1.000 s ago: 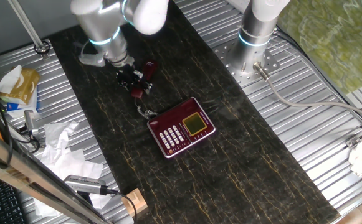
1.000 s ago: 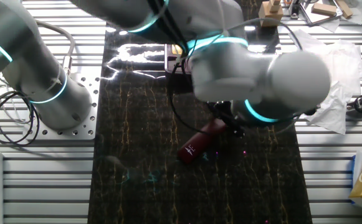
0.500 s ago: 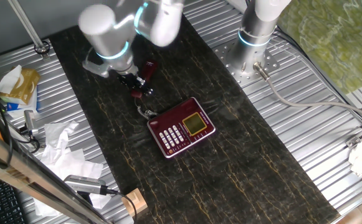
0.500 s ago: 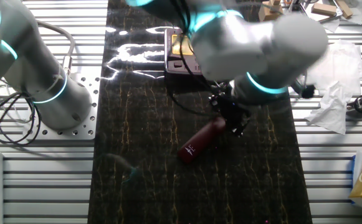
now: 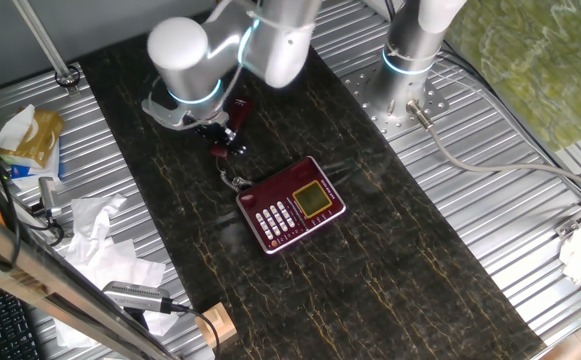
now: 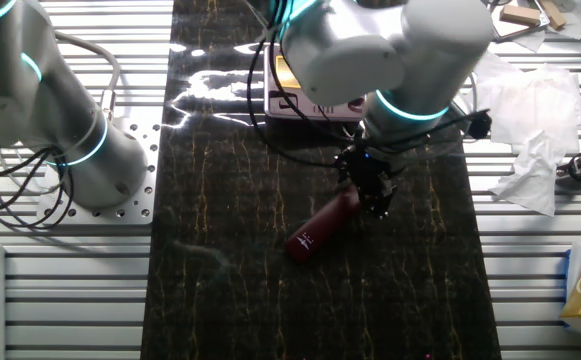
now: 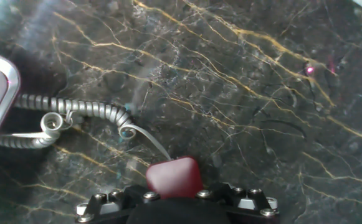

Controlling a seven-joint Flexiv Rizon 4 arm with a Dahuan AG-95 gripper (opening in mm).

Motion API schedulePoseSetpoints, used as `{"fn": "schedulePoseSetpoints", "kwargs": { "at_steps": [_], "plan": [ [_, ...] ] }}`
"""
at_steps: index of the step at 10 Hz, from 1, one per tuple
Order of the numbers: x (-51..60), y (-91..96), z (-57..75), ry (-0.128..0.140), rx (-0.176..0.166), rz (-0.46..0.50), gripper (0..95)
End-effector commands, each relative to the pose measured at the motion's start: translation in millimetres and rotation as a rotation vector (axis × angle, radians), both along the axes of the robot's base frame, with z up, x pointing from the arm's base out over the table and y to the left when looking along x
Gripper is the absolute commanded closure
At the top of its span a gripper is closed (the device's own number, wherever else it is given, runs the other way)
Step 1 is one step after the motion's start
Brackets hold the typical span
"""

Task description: Place the handset of the telephone on the corresponding phone cradle

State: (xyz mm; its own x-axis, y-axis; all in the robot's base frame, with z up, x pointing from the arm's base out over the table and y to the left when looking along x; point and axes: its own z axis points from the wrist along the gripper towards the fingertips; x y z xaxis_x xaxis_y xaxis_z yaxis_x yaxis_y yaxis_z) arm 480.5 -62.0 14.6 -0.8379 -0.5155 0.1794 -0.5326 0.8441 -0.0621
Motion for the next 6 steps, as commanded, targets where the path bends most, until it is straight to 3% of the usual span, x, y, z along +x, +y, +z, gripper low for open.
{"fn": "schedulePoseSetpoints", "kwargs": {
  "at_steps": [1,6],
  "plan": [
    [0.6,1.7,-0.3,0.008,0.012,0.001,19.0],
    [0.6,1.7,-0.3,0.000,0.012,0.006,19.0]
  ]
}}
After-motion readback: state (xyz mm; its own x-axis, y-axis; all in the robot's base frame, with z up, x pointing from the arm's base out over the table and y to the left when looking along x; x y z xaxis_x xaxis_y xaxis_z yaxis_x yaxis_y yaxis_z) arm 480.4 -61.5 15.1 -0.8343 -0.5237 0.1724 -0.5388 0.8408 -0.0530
